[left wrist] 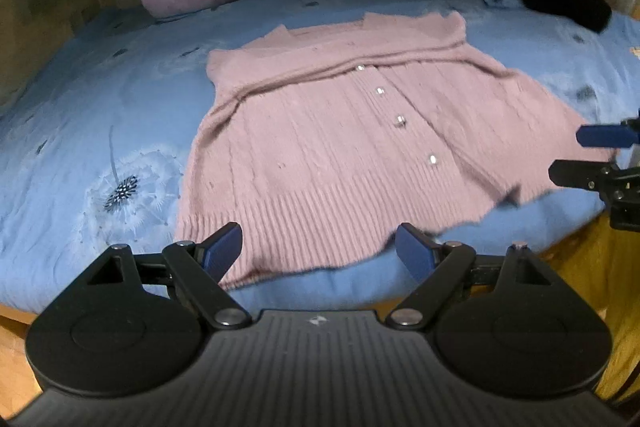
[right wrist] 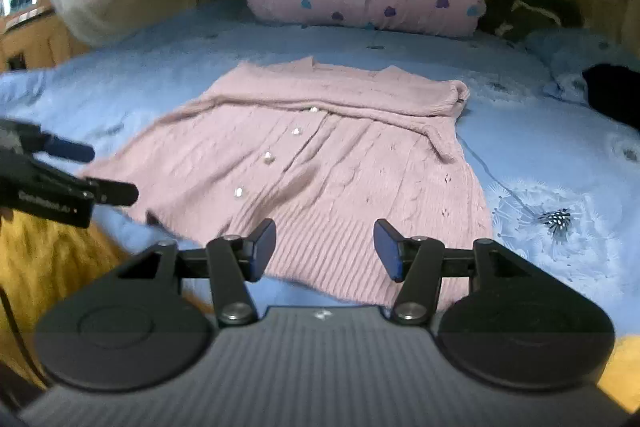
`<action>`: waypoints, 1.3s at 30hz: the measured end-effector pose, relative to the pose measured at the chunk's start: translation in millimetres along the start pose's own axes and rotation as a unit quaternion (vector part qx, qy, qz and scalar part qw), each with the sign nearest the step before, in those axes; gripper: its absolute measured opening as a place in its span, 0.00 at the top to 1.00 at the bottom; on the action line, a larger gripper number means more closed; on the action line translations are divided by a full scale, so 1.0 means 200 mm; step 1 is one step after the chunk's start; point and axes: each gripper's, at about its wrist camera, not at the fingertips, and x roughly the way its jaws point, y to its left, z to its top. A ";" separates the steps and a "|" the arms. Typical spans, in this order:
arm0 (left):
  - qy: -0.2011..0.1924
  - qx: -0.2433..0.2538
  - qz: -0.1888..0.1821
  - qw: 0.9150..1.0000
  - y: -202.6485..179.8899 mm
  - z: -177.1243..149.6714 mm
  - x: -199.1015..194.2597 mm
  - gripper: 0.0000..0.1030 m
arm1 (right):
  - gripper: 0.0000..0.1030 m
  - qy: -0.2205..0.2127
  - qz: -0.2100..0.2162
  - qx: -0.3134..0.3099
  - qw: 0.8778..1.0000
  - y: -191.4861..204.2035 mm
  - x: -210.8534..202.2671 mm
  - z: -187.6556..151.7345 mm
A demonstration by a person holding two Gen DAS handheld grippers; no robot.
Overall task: Fold small clothes
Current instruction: 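Move both tools back toward the ribbed hem of the cardigan, then close the left tool on the ribbed hem while the right tool grasps it too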
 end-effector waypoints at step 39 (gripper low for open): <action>-0.038 0.029 0.067 0.997 -0.03 -0.01 0.28 0.47 | 0.43 -0.012 -0.077 -0.051 0.996 0.04 0.21 -0.13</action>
